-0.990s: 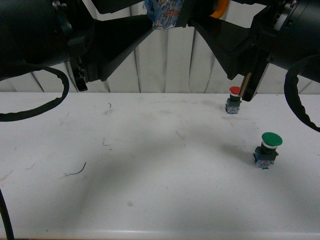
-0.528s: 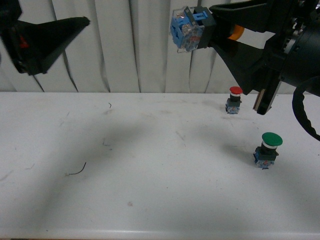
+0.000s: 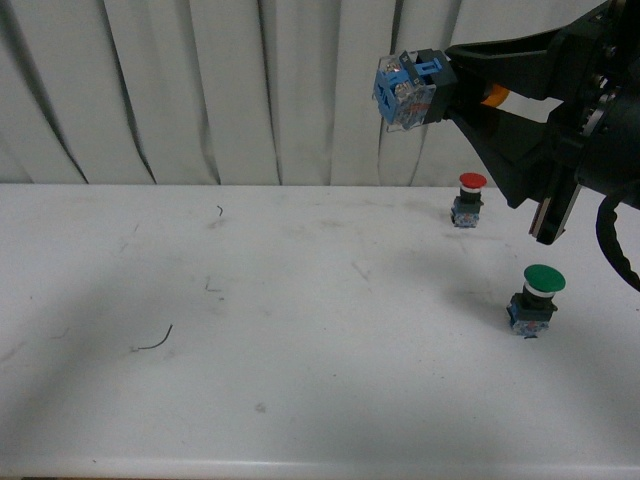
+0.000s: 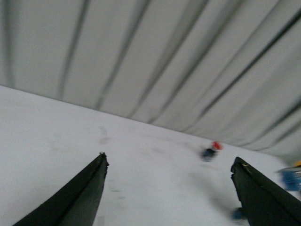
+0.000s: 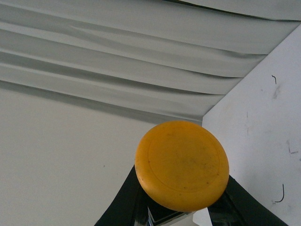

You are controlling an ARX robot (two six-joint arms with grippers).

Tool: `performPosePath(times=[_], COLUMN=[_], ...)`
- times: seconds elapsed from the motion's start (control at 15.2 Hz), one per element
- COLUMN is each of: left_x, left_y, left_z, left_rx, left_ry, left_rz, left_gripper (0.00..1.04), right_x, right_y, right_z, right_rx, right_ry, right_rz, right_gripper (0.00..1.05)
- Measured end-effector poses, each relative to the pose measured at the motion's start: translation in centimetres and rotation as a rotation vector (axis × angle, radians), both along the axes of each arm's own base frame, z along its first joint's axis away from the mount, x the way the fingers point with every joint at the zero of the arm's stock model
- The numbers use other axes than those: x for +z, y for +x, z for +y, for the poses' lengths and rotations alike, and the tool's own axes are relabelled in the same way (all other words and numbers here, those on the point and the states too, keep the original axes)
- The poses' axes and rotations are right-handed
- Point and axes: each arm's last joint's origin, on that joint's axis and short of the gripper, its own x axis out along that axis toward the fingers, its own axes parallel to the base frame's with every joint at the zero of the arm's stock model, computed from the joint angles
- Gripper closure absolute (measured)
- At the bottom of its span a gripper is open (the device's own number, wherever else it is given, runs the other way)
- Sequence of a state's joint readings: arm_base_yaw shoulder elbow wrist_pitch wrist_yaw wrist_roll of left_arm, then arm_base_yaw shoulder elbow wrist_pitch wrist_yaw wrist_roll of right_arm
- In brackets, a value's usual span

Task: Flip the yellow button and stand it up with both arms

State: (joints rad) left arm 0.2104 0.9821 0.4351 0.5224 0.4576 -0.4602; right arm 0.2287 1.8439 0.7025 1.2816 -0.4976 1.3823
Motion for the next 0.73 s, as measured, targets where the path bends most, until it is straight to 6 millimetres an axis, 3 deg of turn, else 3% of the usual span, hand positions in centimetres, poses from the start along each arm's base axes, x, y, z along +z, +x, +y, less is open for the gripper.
performPosePath(times=[0.07, 0.2, 0.46, 0.73], left_x=[-0.6, -1.2, -4.1, -5.6], left_y=[-2.3, -4.6, -6.2, -7.5], left_z=[0.1, -0.5, -1.7, -3.2], left_rx=[0.136, 0.248, 0.236, 0.216], left_ry=[0.164, 0.371, 0.447, 0.451], left_rz=[-0.009, -0.085, -0.071, -0.076], left_gripper=[0.32, 0.56, 1.03, 1.03], right_x=[0.0, -0.1, 0.0, 0.0], right_y=[0.0, -0.1, -0.1, -0.1], right_z=[0.0, 0.0, 0.0, 0.2], right_rx=[0.0, 0.002, 0.001, 0.005], right_ry=[-0.006, -0.015, -0.026, -0.035], right_rz=[-0.003, -0.011, -0.022, -0.031], right_gripper=[0.76, 0.76, 0.76, 0.76])
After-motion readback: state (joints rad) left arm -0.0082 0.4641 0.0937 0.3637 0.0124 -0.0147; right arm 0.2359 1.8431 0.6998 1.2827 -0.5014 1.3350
